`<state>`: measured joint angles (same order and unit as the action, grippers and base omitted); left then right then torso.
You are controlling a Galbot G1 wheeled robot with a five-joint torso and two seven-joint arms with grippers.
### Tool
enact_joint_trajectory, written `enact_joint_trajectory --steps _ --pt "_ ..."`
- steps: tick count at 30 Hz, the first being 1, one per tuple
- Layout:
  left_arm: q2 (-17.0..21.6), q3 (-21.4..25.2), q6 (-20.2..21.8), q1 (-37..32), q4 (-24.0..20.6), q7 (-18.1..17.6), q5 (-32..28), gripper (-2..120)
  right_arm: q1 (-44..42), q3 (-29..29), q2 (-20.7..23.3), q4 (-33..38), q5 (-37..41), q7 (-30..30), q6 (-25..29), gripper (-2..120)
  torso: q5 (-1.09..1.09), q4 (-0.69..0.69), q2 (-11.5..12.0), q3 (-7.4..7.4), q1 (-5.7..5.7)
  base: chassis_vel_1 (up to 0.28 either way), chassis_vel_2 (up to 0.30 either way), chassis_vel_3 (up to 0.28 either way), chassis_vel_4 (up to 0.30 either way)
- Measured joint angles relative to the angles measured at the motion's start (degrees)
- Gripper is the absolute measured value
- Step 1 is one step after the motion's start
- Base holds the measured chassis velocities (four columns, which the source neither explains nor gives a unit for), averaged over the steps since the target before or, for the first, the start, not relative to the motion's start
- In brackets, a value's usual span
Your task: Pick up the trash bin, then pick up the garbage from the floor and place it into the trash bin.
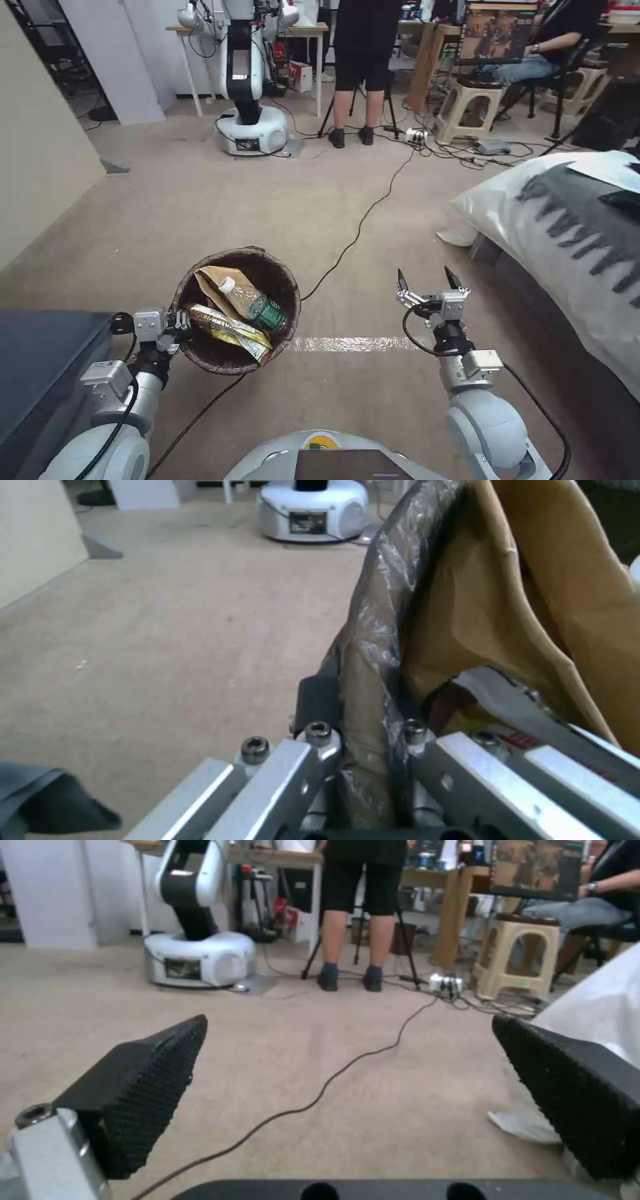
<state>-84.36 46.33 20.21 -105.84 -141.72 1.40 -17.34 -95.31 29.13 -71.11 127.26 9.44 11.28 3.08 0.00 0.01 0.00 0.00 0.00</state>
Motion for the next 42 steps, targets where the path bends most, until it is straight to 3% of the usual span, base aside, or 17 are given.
enact_joint_trajectory --steps 21,34,42 --pt "0.17 0.03 0.2 -0.23 -1.11 -0.71 -0.99 0 0.41 -0.04 0.31 0.05 0.51 0.41 -0.84 100 0.0 -0.01 0.0 0.0 0.0 0.004 0.005 0.005 0.004" --pt "1.88 1.36 8.77 0.04 -1.57 -5.58 -6.67 0 0.42 -0.28 0.11 -0.33 0.81 0.46 -0.86 100 0.0 -0.01 0.0 0.0 0.0 0.0 0.0 0.0 0.0" --pt "2.61 2.17 15.91 0.98 -1.56 -13.19 -12.53 0 0.38 -0.28 -0.04 -0.52 1.01 0.47 -0.86 100 0.01 0.0 0.0 0.0 0.0 0.0 0.0 0.0 0.0"
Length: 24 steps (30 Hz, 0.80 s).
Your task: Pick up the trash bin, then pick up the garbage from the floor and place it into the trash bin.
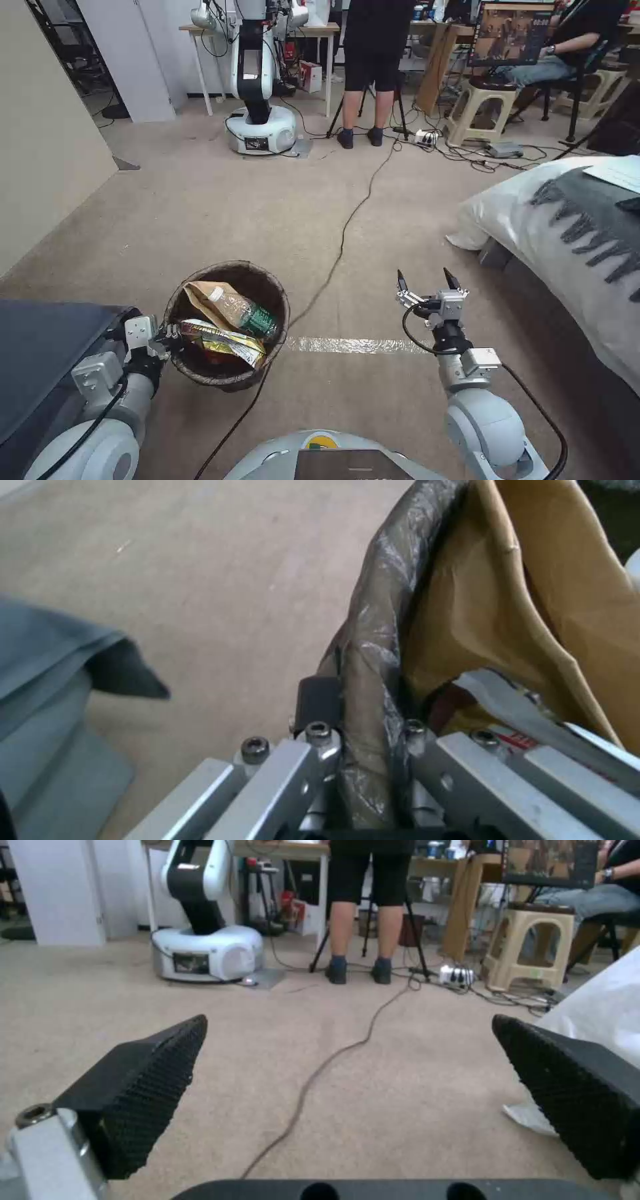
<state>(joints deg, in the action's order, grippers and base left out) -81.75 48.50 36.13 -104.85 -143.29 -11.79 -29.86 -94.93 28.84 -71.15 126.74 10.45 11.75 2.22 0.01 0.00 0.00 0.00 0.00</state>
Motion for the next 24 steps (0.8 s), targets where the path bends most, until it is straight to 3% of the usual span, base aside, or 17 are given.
enact_joint_trajectory --steps 10,24 --pt "0.34 0.56 2.29 0.54 0.0 -2.99 -2.95 0 -0.23 0.05 -0.16 -0.02 0.13 0.02 0.02 100 0.0 0.0 0.0 0.0 0.0 0.0 0.0 0.0 0.0" --pt "0.68 0.18 2.81 1.33 1.83 -3.28 -4.26 0 -0.56 0.52 -0.14 0.07 0.58 0.01 0.1 100 0.0 0.0 0.0 0.0 0.0 0.0 0.0 0.0 0.0"
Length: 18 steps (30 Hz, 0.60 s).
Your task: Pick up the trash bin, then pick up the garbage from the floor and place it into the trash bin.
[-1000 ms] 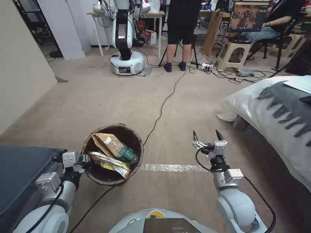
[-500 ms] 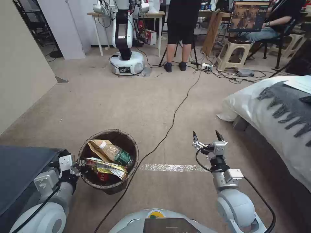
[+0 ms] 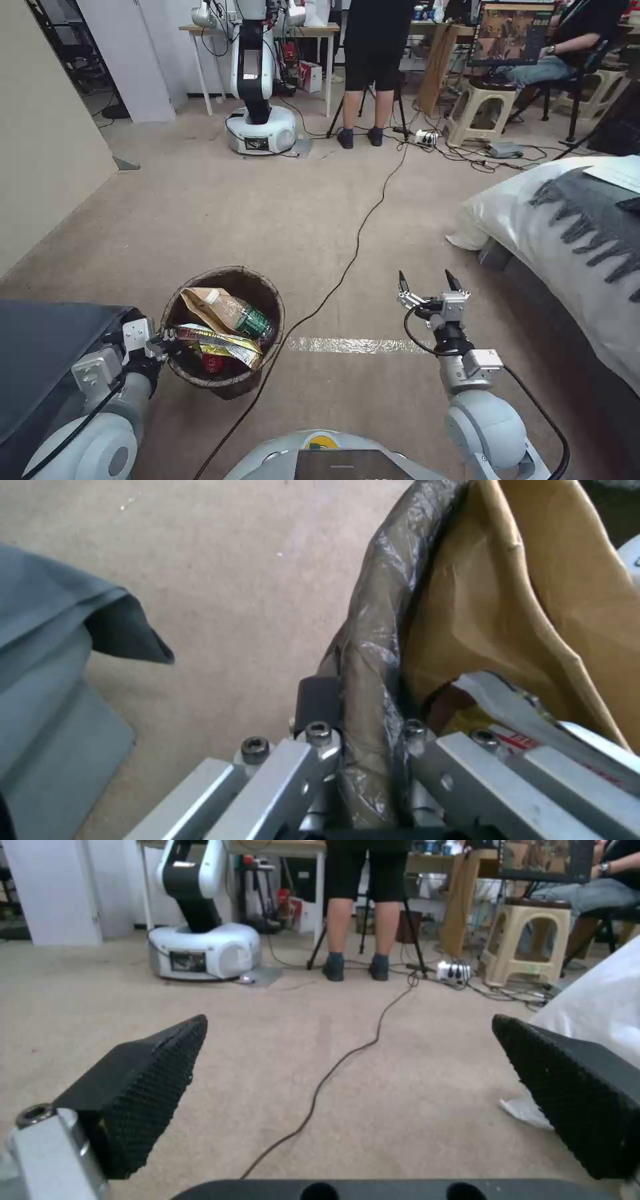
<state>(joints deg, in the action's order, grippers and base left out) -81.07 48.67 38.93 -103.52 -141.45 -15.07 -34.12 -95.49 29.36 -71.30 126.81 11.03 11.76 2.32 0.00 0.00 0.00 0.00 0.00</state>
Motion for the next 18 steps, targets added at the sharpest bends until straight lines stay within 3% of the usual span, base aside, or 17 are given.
enact_joint_trajectory --steps 18 --pt "0.81 -1.1 0.01 1.81 4.37 -0.95 -2.08 0 -0.05 0.12 -0.16 -0.02 0.17 0.03 0.06 100 0.0 0.0 0.0 0.0 0.0 0.0 0.0 0.0 0.0"
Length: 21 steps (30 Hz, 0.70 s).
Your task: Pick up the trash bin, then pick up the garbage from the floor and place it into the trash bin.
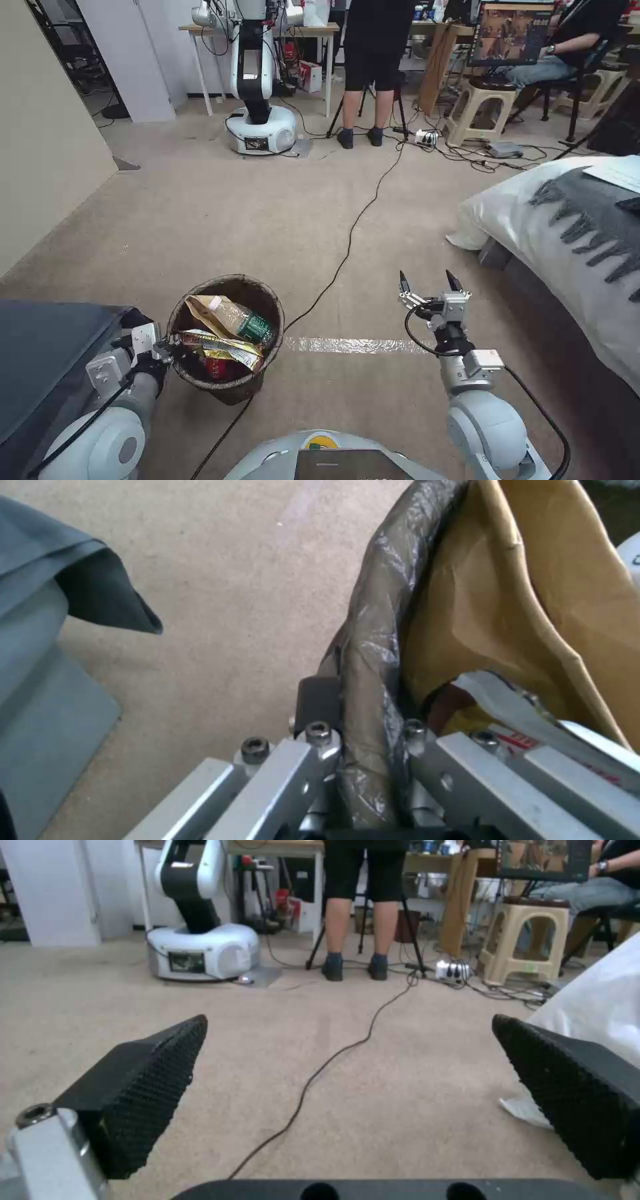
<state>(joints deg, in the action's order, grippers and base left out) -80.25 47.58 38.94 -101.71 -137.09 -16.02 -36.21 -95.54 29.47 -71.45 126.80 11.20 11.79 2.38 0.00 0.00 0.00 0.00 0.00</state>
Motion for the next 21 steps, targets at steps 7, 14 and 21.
enact_joint_trajectory --steps 7,14,21 --pt "0.02 -0.29 0.24 0.51 1.04 -0.54 -0.91 0 0.0 -0.18 0.02 -0.1 0.0 0.0 0.01 100 0.0 0.0 0.0 0.0 0.0 0.0 0.0 0.0 0.0" --pt "0.01 -0.4 0.41 0.89 2.5 -1.19 -2.73 0 0.01 -0.34 0.13 -0.1 0.01 0.03 0.01 100 0.0 0.0 0.0 0.0 0.0 0.0 0.0 0.0 0.0" --pt "-0.15 -0.92 0.62 1.34 3.48 -1.57 -3.49 0 0.01 -0.38 0.17 -0.09 0.02 0.07 0.01 100 0.0 0.0 0.0 0.0 0.0 0.0 0.0 0.0 0.0"
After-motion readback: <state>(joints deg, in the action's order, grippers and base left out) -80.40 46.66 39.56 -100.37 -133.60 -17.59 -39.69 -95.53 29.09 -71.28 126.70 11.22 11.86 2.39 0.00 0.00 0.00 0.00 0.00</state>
